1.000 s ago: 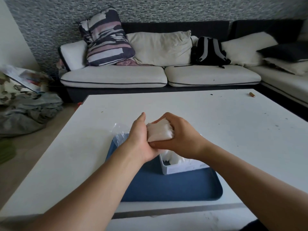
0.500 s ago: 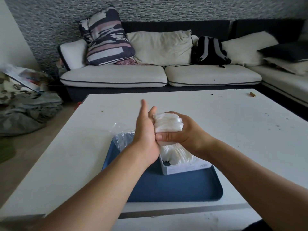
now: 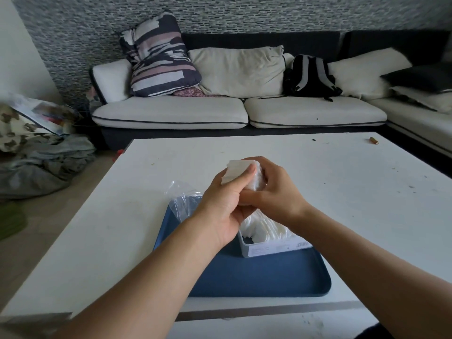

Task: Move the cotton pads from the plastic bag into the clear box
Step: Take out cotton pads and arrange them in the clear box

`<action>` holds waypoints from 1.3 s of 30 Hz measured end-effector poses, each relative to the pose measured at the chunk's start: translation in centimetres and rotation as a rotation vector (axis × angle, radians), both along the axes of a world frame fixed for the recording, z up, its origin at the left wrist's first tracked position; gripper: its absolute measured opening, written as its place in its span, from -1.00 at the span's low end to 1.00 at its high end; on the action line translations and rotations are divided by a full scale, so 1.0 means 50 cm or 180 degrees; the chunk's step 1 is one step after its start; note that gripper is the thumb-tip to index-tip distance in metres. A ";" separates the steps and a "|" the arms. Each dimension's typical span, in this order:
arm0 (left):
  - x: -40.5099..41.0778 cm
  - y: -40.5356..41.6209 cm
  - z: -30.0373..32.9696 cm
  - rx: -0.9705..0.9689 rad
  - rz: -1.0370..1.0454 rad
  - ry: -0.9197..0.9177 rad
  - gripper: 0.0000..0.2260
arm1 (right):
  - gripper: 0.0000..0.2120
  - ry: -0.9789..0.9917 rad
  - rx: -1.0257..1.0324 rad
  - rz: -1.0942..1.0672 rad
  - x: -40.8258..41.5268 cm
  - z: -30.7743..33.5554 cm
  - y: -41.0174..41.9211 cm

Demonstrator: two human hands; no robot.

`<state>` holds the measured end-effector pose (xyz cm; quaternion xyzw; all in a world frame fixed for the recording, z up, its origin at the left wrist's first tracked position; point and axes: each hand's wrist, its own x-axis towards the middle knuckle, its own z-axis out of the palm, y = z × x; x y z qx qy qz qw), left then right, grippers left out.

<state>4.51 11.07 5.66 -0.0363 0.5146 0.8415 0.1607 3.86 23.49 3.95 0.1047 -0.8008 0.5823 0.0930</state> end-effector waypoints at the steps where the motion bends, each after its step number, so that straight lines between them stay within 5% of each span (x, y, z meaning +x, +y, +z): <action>1: 0.004 -0.001 0.003 -0.0019 -0.0033 -0.0020 -0.73 | -0.57 0.0007 -0.0008 -0.0016 0.001 0.000 -0.002; 4: 0.007 0.003 0.006 0.0035 0.0084 -0.0171 -0.57 | -0.57 0.0067 0.0092 -0.0045 0.004 -0.001 -0.012; 16: -0.023 0.003 -0.015 -0.0275 0.0050 -0.0322 -0.69 | -0.62 -0.0446 0.0214 0.0265 -0.005 -0.006 0.001; 21: -0.026 -0.009 -0.018 -0.0412 -0.0650 -0.0396 -0.57 | -0.71 -0.0793 -0.0054 0.0174 -0.003 -0.008 0.025; 24: -0.036 -0.024 -0.033 -0.2183 -0.0630 0.0487 -0.52 | -0.67 -0.1743 -0.0604 0.0185 -0.017 -0.016 0.046; 26: -0.051 -0.044 -0.051 -0.3734 -0.0306 0.1483 -0.70 | -0.66 -0.2471 -0.0832 -0.0044 -0.021 -0.020 0.060; 28: -0.058 -0.062 -0.062 -0.4466 -0.0504 0.1796 -0.82 | -0.72 -0.2934 -0.0904 -0.0091 -0.023 -0.029 0.064; 35: -0.058 -0.059 -0.093 -0.4779 -0.1891 0.1749 -0.80 | -0.83 -0.2953 0.0181 0.0055 -0.037 -0.069 0.019; 39: -0.061 -0.052 -0.124 -0.4285 -0.2219 0.1386 -0.70 | -0.82 -0.2641 0.0997 -0.0108 -0.044 -0.074 0.015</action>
